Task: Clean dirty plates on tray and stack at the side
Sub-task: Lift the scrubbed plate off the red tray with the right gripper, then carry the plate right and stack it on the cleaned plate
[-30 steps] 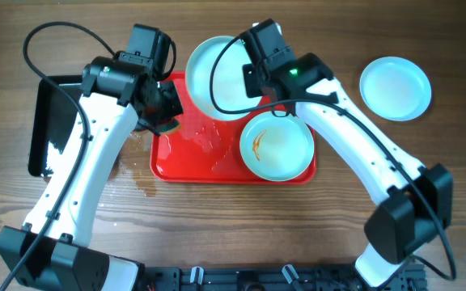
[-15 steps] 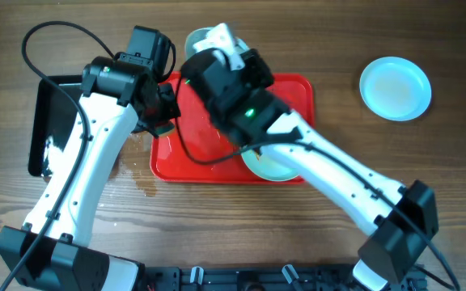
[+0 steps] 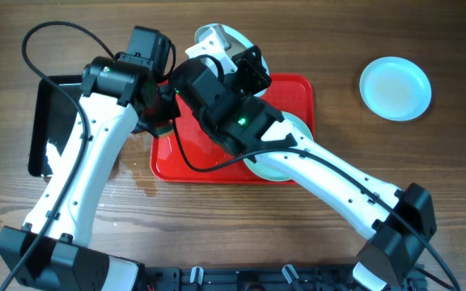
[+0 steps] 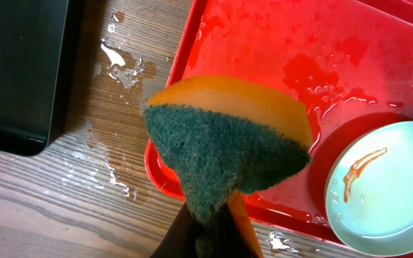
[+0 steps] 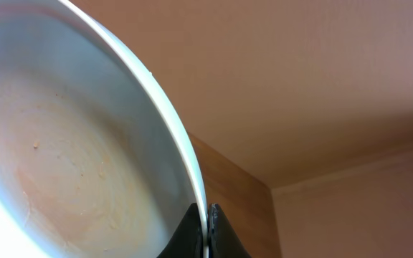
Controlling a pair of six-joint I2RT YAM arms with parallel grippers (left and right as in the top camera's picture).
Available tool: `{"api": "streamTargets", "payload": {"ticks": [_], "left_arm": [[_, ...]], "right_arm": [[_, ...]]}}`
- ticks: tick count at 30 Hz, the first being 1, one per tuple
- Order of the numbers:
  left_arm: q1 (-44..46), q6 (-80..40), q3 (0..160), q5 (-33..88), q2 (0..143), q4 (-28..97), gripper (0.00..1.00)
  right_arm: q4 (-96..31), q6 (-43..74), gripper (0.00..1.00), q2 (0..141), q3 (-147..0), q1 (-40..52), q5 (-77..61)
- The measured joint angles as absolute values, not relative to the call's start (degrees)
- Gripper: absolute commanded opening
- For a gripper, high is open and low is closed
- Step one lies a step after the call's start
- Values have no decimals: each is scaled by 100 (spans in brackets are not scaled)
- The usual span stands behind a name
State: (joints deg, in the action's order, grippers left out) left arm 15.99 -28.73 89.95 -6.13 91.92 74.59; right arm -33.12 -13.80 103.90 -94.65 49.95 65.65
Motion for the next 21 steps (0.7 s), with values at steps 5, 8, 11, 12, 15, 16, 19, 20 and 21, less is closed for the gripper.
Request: {"api": "streamTargets", "payload": {"ticks": [5,8,11,12,15,16,19,20,21], "left_arm": [[1599,-2873,8995,-613,9192,7439,4],[1599,-2873,8995,-613,9192,7435,4],[1599,-2873,8993,-615,9192,7411,4],[1599,-2873,8993,-613,9192,7413,4],[1599,-2873,8993,-613,9192,7437,4],[1599,-2873,8993,-613,9192,7439,4],[1599,-2873,8991,-613,9192,7435,4],[1599,-2873,8991,-613,9192,7422,4],[1599,-2873,8989,-613,9192,7402,4]], "right_arm": [[-3835,-851,4,10390,-9467,4886,6025],[-4412,21,4,10390,-9465,4569,5065],[-4648,1013,4,10390,-9465,3874,3640],[-4644,1278,4,10390,-9465,3559,3050],[-4609,1717,4,10390,-9465,2613,1199],[-4617,1804,4,10390,-9465,2364,701],[-4882,1992,4,10390,-9465,1369,-910],[-5072,2036,4,10390,-9465,1017,-1269],[-5227,2062,4,10390,-9465,731,-1435]]}}
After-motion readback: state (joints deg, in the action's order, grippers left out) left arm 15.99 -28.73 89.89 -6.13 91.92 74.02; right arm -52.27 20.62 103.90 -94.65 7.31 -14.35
